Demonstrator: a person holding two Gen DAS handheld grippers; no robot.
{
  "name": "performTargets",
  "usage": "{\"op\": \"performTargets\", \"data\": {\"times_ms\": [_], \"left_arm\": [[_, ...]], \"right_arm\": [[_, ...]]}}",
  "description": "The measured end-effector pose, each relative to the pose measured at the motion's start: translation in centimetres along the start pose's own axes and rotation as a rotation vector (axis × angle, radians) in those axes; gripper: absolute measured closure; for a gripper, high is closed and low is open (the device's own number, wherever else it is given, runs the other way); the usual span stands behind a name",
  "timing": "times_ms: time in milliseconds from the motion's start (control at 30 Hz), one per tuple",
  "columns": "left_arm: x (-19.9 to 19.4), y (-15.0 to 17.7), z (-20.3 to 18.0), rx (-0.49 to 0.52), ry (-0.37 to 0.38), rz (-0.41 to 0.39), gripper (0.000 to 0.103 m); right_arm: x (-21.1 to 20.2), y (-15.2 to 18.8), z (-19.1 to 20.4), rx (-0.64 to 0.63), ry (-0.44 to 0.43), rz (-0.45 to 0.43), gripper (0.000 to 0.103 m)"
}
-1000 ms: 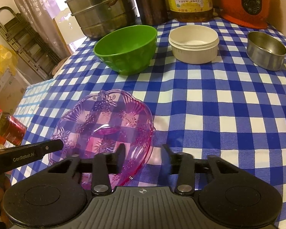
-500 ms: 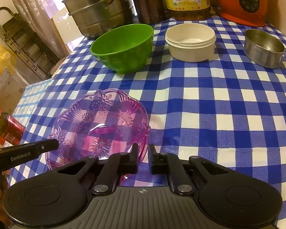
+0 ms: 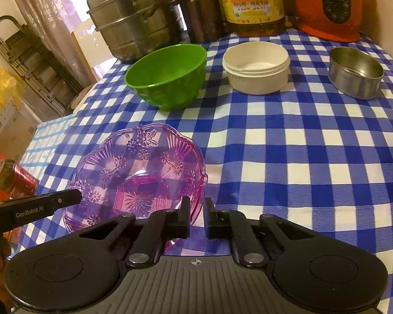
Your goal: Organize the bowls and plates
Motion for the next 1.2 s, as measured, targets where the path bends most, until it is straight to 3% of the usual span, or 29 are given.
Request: {"op": "performTargets", "data": {"times_ms": [467,1200], "left_arm": [[-2.1,-1.1,-6.8,0.079,0.055,-0.030,0.095],[-3.1,0.2,-24.5,0.249,0.203,-0.034,0.094]], "right_arm": [[-5.8,-0.6,-4.7,0.072,0.025,-0.083,0.093],[-17.3,1.3,-17.9,0.216,0.175,-0.195,0.093]]}}
Point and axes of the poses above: each gripper's, at about its wrist camera, not at the fingertips, and x roughly the way its jaws point, z to its left, y to its underside, the point moved 5 cm from there along x, roughly the way its jaws point, and after that the axes turned 5 degrees about -x, right-handed, at the moved point
